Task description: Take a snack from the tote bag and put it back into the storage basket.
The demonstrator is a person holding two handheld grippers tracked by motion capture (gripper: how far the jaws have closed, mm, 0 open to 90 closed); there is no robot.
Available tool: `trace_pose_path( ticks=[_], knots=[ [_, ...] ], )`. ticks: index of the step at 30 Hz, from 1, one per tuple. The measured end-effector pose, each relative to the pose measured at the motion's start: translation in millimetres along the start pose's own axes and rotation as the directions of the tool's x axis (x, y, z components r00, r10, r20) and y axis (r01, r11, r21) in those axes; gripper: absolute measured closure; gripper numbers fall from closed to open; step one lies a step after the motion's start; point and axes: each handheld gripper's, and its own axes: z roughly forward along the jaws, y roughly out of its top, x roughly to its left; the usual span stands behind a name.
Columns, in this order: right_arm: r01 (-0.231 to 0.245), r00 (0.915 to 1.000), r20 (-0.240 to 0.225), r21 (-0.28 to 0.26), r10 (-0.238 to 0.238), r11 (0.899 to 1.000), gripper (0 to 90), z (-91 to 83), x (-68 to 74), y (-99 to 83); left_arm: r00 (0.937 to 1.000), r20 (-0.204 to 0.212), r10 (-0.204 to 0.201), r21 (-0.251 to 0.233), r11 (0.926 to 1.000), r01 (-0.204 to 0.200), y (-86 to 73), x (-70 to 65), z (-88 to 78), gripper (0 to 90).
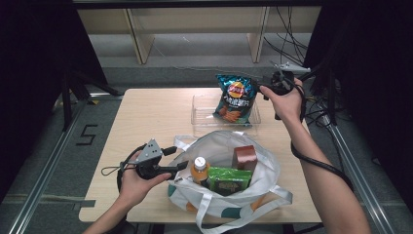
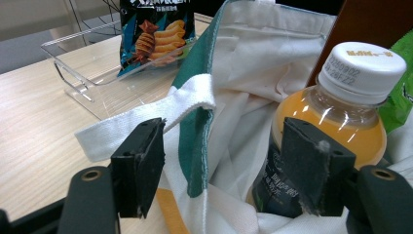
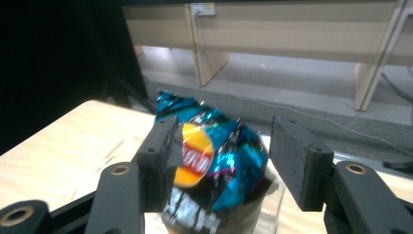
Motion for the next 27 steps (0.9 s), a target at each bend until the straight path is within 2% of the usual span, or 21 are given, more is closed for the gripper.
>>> trace_pose_path(
  ticks=[1, 2, 4, 5, 9, 11, 13, 14, 15, 16, 17, 19, 22, 23, 24, 25, 27],
  knots=[
    [0.002, 1.0000, -0.008, -0.002, -0.002, 1.000, 45.0, -3.0, -0.5, -1.5, 1.0000, 0.000, 0.000, 0.000, 1.0000, 0.000, 0.2, -0.1, 0.0, 32.3],
    [-0.021, 0.9996, -0.018, 0.010, 0.022, 1.000, 44.7, -7.2, 0.4, -2.7, 1.0000, -0.001, -0.001, -0.002, 1.0000, 0.001, 0.3, -0.2, 0.1, 32.3],
    [-0.030, 0.9983, -0.049, 0.020, 0.031, 0.999, 44.0, -14.5, 0.7, -5.9, 1.0000, -0.001, 0.000, -0.001, 1.0000, 0.000, 0.4, -0.3, 0.1, 32.2],
    [-0.010, 0.9985, -0.054, 0.015, 0.010, 1.000, 44.0, -17.8, -0.6, -8.1, 1.0000, -0.001, 0.000, 0.000, 1.0000, 0.000, 0.4, -0.4, 0.1, 32.2],
    [-0.019, 0.9952, -0.095, 0.027, 0.021, 0.999, 43.9, -32.1, 2.0, -13.7, 1.0000, 0.004, 0.004, -0.003, 1.0000, -0.004, 1.0, -0.6, 0.2, 32.2],
    [-0.002, 0.9931, -0.117, 0.028, 0.006, 1.000, 43.7, -39.8, 2.9, -16.2, 0.9998, 0.008, 0.017, -0.003, 0.9999, -0.017, 1.3, -0.2, 0.5, 32.2],
    [-0.005, 0.9926, -0.121, 0.031, 0.009, 1.000, 43.7, -44.0, 4.6, -17.2, 0.9999, 0.007, 0.014, -0.003, 0.9999, -0.014, 1.4, -0.5, 0.6, 32.2],
    [-0.005, 0.9908, -0.135, 0.026, 0.008, 1.000, 43.6, -52.0, 8.6, -20.3, 0.9999, 0.006, 0.015, -0.004, 0.9999, -0.015, 1.6, -0.6, 0.5, 32.2],
    [-0.005, 0.9908, -0.135, 0.026, 0.008, 1.000, 43.6, -52.0, 8.6, -20.3, 0.9999, 0.006, 0.015, -0.004, 0.9999, -0.015, 1.6, -0.6, 0.5, 32.2],
    [0.021, 0.9885, -0.150, 0.021, -0.018, 1.000, 43.5, -58.5, 10.4, -23.2, 1.0000, 0.005, 0.002, -0.004, 1.0000, -0.002, 1.4, -1.3, 0.7, 32.2],
    [0.012, 0.9876, -0.157, 0.019, -0.009, 1.000, 43.4, -60.9, 12.5, -24.4, 1.0000, 0.004, -0.007, -0.004, 1.0000, 0.007, 1.2, -1.7, 0.8, 32.2],
    [0.015, 0.9860, -0.166, 0.018, -0.012, 1.000, 43.5, -67.4, 16.0, -27.2, 1.0000, 0.003, 0.008, -0.004, 1.0000, -0.008, 1.6, -0.9, 0.4, 32.2],
    [0.010, 0.9818, -0.190, 0.015, -0.007, 1.000, 43.5, -79.1, 23.0, -31.1, 1.0000, 0.002, 0.005, -0.004, 1.0000, -0.005, 1.5, -0.8, 0.3, 32.2],
    [0.030, 0.9799, -0.198, 0.010, -0.028, 0.999, 43.5, -82.4, 24.5, -32.8, 1.0000, 0.002, 0.006, -0.004, 1.0000, -0.006, 1.5, -0.7, 0.3, 32.2],
    [0.030, 0.9799, -0.198, 0.010, -0.028, 0.999, 43.5, -82.4, 24.5, -32.8, 1.0000, 0.002, 0.006, -0.004, 1.0000, -0.006, 1.5, -0.7, 0.3, 32.2],
    [0.037, 0.9763, -0.213, 0.006, -0.035, 0.999, 43.3, -91.0, 30.5, -37.3, 1.0000, 0.003, 0.005, -0.005, 1.0000, -0.005, 1.5, -0.8, 0.6, 32.2],
    [0.029, 0.9752, -0.220, 0.010, -0.026, 1.000, 43.1, -93.8, 32.8, -39.1, 0.9999, 0.006, 0.012, -0.003, 0.9999, -0.012, 1.7, -0.4, 0.8, 32.2]
  ],
)
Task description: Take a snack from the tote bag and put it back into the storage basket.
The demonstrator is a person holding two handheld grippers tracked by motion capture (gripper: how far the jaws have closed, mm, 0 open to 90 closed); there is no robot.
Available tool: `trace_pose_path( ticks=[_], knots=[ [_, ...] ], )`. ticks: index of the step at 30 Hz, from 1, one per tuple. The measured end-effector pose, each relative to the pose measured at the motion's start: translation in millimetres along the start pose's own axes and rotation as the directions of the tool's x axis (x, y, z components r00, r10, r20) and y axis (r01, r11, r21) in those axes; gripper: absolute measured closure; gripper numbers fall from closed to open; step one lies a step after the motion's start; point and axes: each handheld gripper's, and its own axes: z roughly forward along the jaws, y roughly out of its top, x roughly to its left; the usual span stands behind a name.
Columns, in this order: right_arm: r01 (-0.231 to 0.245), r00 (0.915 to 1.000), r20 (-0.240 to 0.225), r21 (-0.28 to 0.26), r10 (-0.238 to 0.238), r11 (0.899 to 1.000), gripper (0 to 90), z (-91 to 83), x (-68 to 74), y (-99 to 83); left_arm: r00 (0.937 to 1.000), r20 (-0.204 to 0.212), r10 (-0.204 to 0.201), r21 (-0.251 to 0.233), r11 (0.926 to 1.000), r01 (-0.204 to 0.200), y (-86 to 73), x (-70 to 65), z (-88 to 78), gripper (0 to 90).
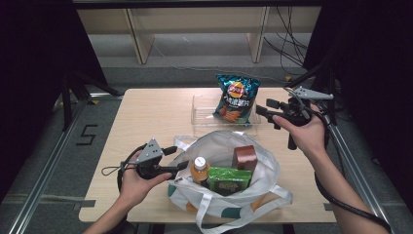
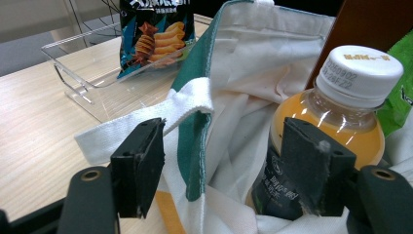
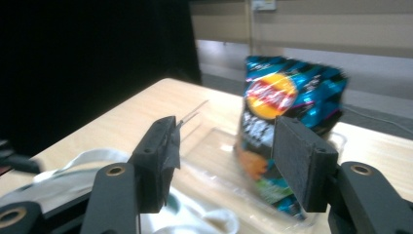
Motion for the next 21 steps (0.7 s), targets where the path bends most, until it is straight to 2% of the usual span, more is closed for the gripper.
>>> trace_pose_path(
  ticks=[2, 3, 4, 7, 8, 9, 12, 15, 21],
  knots=[
    [0.015, 0.9990, -0.042, 0.004, -0.015, 1.000, 42.1, -7.1, 7.4, -5.3, 1.0000, -0.008, -0.003, 0.006, 1.0000, 0.003, 0.2, -1.4, -0.2, 32.2],
    [0.015, 0.9990, -0.042, 0.004, -0.015, 1.000, 42.1, -7.1, 7.4, -5.3, 1.0000, -0.008, -0.003, 0.006, 1.0000, 0.003, 0.2, -1.4, -0.2, 32.2],
    [0.025, 0.9970, -0.074, 0.003, -0.025, 1.000, 41.6, -10.8, 9.9, -9.1, 1.0000, -0.007, -0.005, 0.004, 1.0000, 0.005, 0.3, -1.7, 0.0, 32.1],
    [0.025, 0.9952, -0.095, 0.010, -0.024, 1.000, 41.5, -15.0, 12.8, -13.8, 0.9999, -0.007, -0.007, 0.004, 1.0000, 0.007, 0.3, -1.7, 0.5, 32.2],
    [0.014, 0.9941, -0.108, 0.029, -0.011, 0.999, 41.2, -17.7, 14.5, -15.5, 0.9999, -0.008, -0.007, 0.004, 1.0000, 0.007, 0.3, -1.6, 0.4, 32.2],
    [0.024, 0.9942, -0.105, 0.027, -0.021, 0.999, 41.1, -19.1, 15.5, -17.4, 0.9999, -0.008, -0.007, 0.004, 1.0000, 0.008, 0.3, -1.5, 0.3, 32.2],
    [-0.001, 0.9947, -0.103, 0.032, 0.004, 0.999, 40.4, -25.5, 27.5, -25.2, 0.9999, -0.010, -0.010, 0.002, 0.9999, 0.010, 0.2, -1.0, 0.3, 32.2],
    [0.022, 0.9926, -0.120, 0.046, -0.016, 0.999, 39.5, -32.3, 40.2, -31.9, 0.9999, -0.010, -0.009, 0.004, 1.0000, 0.009, 0.3, -1.0, 0.3, 32.2],
    [-0.023, 0.9929, -0.116, 0.048, 0.028, 0.999, 35.6, -42.0, 64.6, -44.5, 0.9999, -0.010, -0.005, 0.006, 1.0000, 0.005, 0.7, -2.3, 0.3, 32.2]
  ],
)
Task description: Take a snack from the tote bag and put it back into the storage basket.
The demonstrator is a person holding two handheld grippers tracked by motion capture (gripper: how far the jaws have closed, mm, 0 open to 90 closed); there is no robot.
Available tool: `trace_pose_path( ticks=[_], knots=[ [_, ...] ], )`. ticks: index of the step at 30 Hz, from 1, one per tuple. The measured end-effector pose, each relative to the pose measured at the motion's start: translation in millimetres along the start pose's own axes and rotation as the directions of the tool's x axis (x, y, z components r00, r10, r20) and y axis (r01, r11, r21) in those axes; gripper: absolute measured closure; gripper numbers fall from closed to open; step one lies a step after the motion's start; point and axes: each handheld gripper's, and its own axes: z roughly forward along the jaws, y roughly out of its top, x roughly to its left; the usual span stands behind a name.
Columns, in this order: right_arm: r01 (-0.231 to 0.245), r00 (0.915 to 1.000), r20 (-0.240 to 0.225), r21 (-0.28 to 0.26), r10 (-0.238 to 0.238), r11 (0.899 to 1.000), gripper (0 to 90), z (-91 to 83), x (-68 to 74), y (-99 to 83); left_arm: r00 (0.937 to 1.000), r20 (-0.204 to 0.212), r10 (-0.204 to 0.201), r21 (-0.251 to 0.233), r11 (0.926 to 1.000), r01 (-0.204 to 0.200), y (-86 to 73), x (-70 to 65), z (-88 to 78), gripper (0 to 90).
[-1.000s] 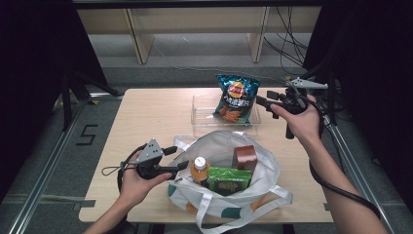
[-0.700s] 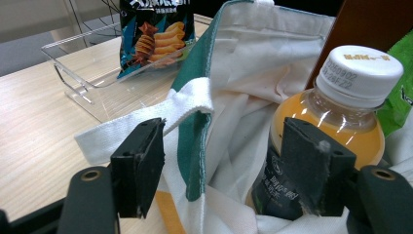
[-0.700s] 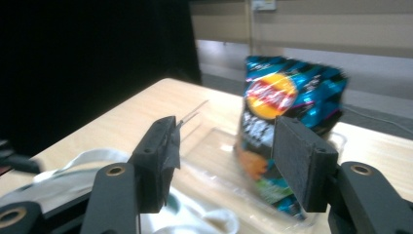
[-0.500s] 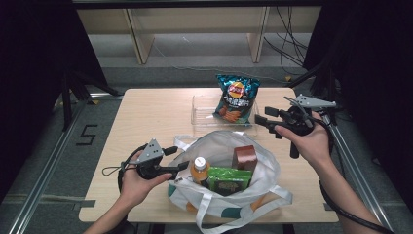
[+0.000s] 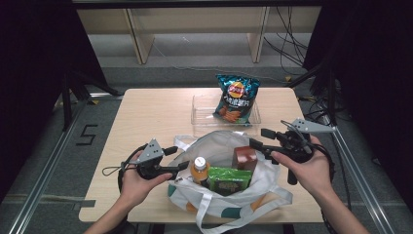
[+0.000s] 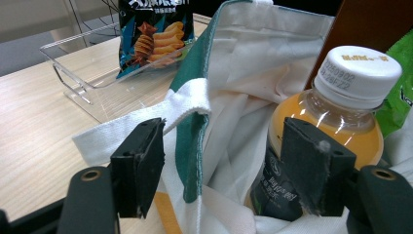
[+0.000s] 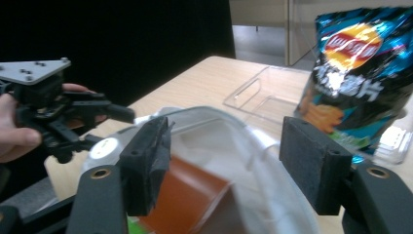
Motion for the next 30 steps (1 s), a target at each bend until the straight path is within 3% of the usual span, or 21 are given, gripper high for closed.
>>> trace_pose_path(
  ticks=[3, 4, 9, 11, 12, 14, 16, 17, 21, 25, 26, 29, 30],
  knots=[
    [0.007, 1.0000, 0.006, -0.003, -0.007, 1.000, 32.7, 0.1, 9.9, -6.5, 1.0000, 0.006, 0.000, -0.006, 1.0000, 0.000, 0.1, -0.2, 0.3, 32.1],
    [-0.018, 0.9998, 0.011, -0.009, 0.018, 1.000, 32.0, -0.1, 14.7, -7.5, 1.0000, 0.006, -0.001, -0.006, 1.0000, 0.001, 0.0, -0.2, 0.1, 32.1],
    [0.013, 0.9989, 0.044, 0.000, -0.012, 1.000, 27.8, 0.3, 24.6, -13.3, 1.0000, 0.006, -0.001, -0.006, 1.0000, 0.001, -0.3, 0.6, -0.3, 32.1],
    [-0.001, 0.9988, 0.048, -0.001, 0.001, 1.000, 27.4, 0.9, 27.7, -14.9, 1.0000, 0.005, -0.002, -0.007, 1.0000, 0.002, -0.2, 0.6, -0.2, 32.1],
    [0.027, 0.9978, 0.060, -0.001, -0.027, 1.000, 25.7, 3.0, 30.4, -17.4, 1.0000, -0.001, 0.000, -0.002, 1.0000, 0.000, 0.1, -0.2, -0.8, 32.1],
    [0.015, 0.9972, 0.073, 0.011, -0.016, 1.000, 24.2, 3.3, 34.6, -17.7, 1.0000, 0.001, 0.001, -0.002, 1.0000, -0.001, 0.2, -0.3, -1.1, 32.1],
    [0.041, 0.9960, 0.079, 0.008, -0.041, 0.999, 23.6, 4.3, 35.8, -18.6, 1.0000, 0.001, 0.001, -0.003, 1.0000, -0.001, 0.0, -0.1, -1.1, 32.1],
    [0.016, 0.9955, 0.094, 0.016, -0.017, 1.000, 23.0, 4.6, 39.3, -19.6, 1.0000, 0.001, -0.001, -0.005, 1.0000, 0.001, -0.1, 0.0, -0.9, 32.1],
    [0.040, 0.9960, 0.079, 0.018, -0.042, 0.999, 22.3, 6.8, 40.7, -23.2, 1.0000, 0.002, 0.000, -0.005, 1.0000, 0.000, 0.0, 0.2, -0.9, 32.1],
    [0.024, 0.9941, 0.105, 0.014, -0.025, 1.000, 20.4, 7.9, 44.8, -26.4, 1.0000, 0.002, -0.001, -0.003, 1.0000, 0.001, -0.1, -0.1, -0.7, 32.0],
    [0.039, 0.9932, 0.109, 0.026, -0.042, 0.999, 20.1, 8.5, 44.5, -27.3, 1.0000, 0.007, -0.001, -0.006, 1.0000, 0.001, -0.2, -0.1, -0.3, 32.0],
    [0.035, 0.9939, 0.104, 0.031, -0.038, 0.999, 19.6, 10.2, 45.4, -29.0, 1.0000, 0.001, 0.000, -0.002, 1.0000, 0.000, 0.0, -0.4, -0.8, 32.1],
    [0.029, 0.9917, 0.124, 0.037, -0.033, 0.999, 19.2, 11.6, 48.1, -31.1, 1.0000, 0.001, 0.000, -0.002, 1.0000, 0.000, 0.0, -0.4, -0.8, 32.1]
  ],
)
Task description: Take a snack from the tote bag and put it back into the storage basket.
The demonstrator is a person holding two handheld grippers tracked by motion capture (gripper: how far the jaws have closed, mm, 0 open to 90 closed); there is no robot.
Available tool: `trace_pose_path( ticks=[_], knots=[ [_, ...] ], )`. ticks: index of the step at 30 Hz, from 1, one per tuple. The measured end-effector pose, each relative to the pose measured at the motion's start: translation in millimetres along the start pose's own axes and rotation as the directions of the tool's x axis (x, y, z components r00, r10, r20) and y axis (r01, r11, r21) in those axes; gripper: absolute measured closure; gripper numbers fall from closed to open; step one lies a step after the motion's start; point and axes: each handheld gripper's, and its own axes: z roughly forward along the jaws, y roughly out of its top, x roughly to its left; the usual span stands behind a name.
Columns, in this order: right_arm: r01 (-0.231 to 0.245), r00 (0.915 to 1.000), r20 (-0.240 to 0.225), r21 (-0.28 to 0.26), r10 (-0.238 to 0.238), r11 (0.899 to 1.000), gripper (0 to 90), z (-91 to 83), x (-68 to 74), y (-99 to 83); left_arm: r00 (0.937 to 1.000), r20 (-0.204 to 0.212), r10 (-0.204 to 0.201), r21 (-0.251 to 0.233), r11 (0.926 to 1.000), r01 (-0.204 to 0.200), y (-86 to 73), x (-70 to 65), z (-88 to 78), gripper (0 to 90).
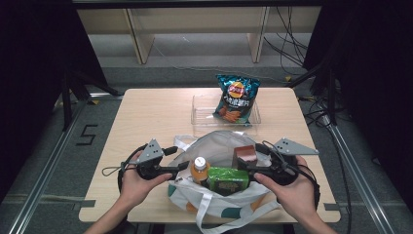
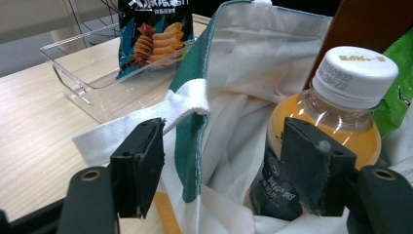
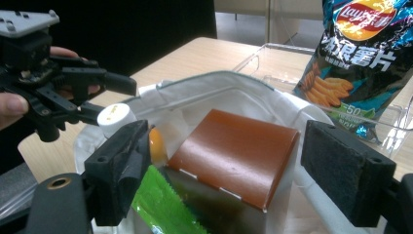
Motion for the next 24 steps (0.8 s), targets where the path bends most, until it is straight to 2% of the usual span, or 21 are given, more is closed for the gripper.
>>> trace_pose_path(
  ticks=[2, 4, 5, 7, 8, 9, 11, 13, 15, 16, 17, 18, 19, 20, 21, 22, 23, 24],
  knots=[
    [-0.009, 0.9999, -0.010, 0.014, 0.009, 1.000, 19.0, 1.1, 0.6, -0.9, 1.0000, 0.001, 0.000, 0.000, 1.0000, 0.000, -0.1, -0.1, 0.0, 32.1],
    [-0.012, 0.9999, 0.000, 0.016, 0.012, 1.000, 18.9, 1.3, 1.4, -1.4, 1.0000, 0.004, -0.001, -0.003, 1.0000, 0.001, -0.3, 0.1, 0.3, 32.0],
    [0.004, 1.0000, -0.001, 0.018, -0.004, 1.000, 18.8, 3.8, 0.3, -3.2, 1.0000, 0.007, -0.001, -0.004, 1.0000, 0.001, -0.3, 0.3, 0.6, 32.0],
    [-0.008, 1.0000, 0.005, 0.011, 0.008, 1.000, 18.7, 5.2, 1.4, -3.8, 1.0000, 0.007, -0.001, -0.004, 1.0000, 0.001, -0.3, 0.4, 0.6, 32.1],
    [0.013, 0.9999, 0.006, 0.020, -0.014, 1.000, 18.4, 6.4, -0.3, -4.2, 1.0000, 0.007, -0.001, -0.004, 1.0000, 0.001, -0.4, 0.4, 0.5, 32.0],
    [0.004, 0.9999, 0.011, 0.024, -0.005, 1.000, 18.0, 9.2, -0.2, -6.0, 1.0000, 0.001, 0.000, 0.000, 1.0000, 0.000, -0.3, 0.1, -0.1, 32.1],
    [0.022, 0.9996, 0.016, 0.019, -0.023, 1.000, 18.0, 11.0, -1.2, -7.1, 1.0000, 0.007, -0.001, -0.003, 1.0000, 0.001, -0.5, 0.3, 0.6, 32.1],
    [0.006, 0.9998, 0.019, 0.048, -0.007, 0.999, 18.0, 12.1, 0.7, -8.4, 1.0000, 0.008, -0.001, -0.003, 1.0000, 0.001, -0.6, 0.1, 0.9, 32.0],
    [0.022, 0.9994, 0.024, 0.033, -0.023, 0.999, 18.0, 15.0, -0.6, -9.7, 1.0000, 0.009, 0.001, -0.003, 1.0000, -0.001, -0.4, -0.1, 0.9, 32.1],
    [0.004, 0.9998, 0.020, 0.042, -0.004, 0.999, 18.2, 16.4, 0.3, -10.1, 1.0000, 0.009, 0.001, -0.004, 1.0000, -0.001, -0.4, -0.2, 0.8, 32.1],
    [0.026, 0.9991, 0.030, 0.063, -0.028, 0.998, 18.2, 15.3, -1.3, -10.4, 1.0000, 0.009, 0.001, -0.003, 1.0000, -0.001, -0.4, -0.2, 0.9, 32.0],
    [0.032, 0.9994, 0.011, 0.067, -0.033, 0.997, 18.3, 16.1, -2.6, -10.9, 1.0000, 0.010, 0.001, -0.003, 1.0000, -0.001, -0.5, -0.1, 1.0, 32.1],
    [0.011, 0.9998, 0.019, 0.050, -0.012, 0.999, 18.3, 18.2, -1.7, -11.5, 1.0000, 0.003, 0.002, 0.002, 1.0000, -0.002, -0.4, -0.3, 0.7, 32.1],
    [0.021, 0.9996, 0.019, 0.060, -0.022, 0.998, 18.4, 18.2, -2.7, -12.1, 1.0000, 0.003, 0.002, 0.002, 1.0000, -0.002, -0.4, -0.3, 0.7, 32.1],
    [0.041, 0.9983, 0.039, 0.063, -0.044, 0.997, 18.5, 18.2, -3.8, -12.2, 1.0000, 0.010, 0.002, -0.003, 1.0000, -0.002, -0.5, -0.2, 1.0, 32.1],
    [0.016, 0.9994, 0.030, 0.044, -0.018, 0.999, 18.7, 20.1, -2.0, -12.7, 1.0000, 0.010, 0.002, -0.003, 1.0000, -0.002, -0.5, -0.2, 1.0, 32.1],
    [0.029, 0.9988, 0.039, 0.045, -0.030, 0.999, 18.8, 20.3, -2.7, -13.2, 0.9999, 0.010, 0.002, -0.004, 1.0000, -0.002, -0.4, -0.2, 1.0, 32.1],
    [0.006, 0.9996, 0.025, 0.057, -0.008, 0.998, 18.9, 20.9, -1.4, -13.6, 0.9999, 0.010, 0.002, -0.003, 1.0000, -0.002, -0.4, -0.1, 1.1, 32.1]
  ],
)
